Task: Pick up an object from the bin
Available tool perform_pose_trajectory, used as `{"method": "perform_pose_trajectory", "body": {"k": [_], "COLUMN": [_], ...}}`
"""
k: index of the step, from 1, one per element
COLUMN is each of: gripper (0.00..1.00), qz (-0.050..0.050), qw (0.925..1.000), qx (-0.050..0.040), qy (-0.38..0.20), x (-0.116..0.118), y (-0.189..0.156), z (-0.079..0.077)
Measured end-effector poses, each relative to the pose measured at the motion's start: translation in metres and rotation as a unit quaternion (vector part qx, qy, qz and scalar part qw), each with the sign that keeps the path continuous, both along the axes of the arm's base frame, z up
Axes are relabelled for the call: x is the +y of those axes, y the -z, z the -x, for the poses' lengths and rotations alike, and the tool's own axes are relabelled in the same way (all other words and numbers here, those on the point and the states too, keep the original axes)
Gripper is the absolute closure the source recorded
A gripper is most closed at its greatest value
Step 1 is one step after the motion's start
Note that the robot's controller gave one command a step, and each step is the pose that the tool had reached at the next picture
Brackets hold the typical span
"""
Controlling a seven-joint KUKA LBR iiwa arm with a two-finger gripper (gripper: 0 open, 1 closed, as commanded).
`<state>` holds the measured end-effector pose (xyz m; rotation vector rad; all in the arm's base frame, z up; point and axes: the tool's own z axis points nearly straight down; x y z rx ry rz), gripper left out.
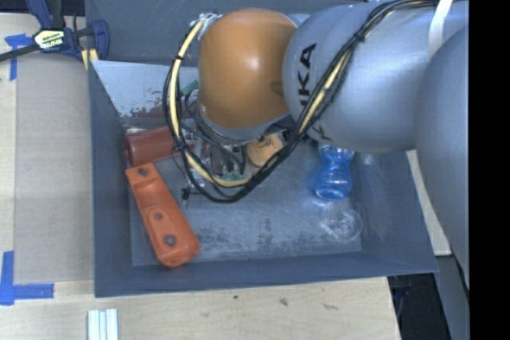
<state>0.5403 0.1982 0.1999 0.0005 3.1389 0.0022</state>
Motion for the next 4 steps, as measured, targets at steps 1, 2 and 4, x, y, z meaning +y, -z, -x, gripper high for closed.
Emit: {"method": "perform_pose_trajectory", "body": {"k": [1, 2, 4], "gripper": [0.0, 0.0, 0.0], "qz": [0.001, 0.0, 0.0], "qw": [0.9958, 0.986, 0.9471], "qx": [0.0058, 0.0011, 0.0015], "qy": [0.092, 0.167, 0.321], "x": [0.038, 0.033, 0.043], "y": [0.054, 0.061, 0.131], "z": [0.057, 0.052, 0.024]}}
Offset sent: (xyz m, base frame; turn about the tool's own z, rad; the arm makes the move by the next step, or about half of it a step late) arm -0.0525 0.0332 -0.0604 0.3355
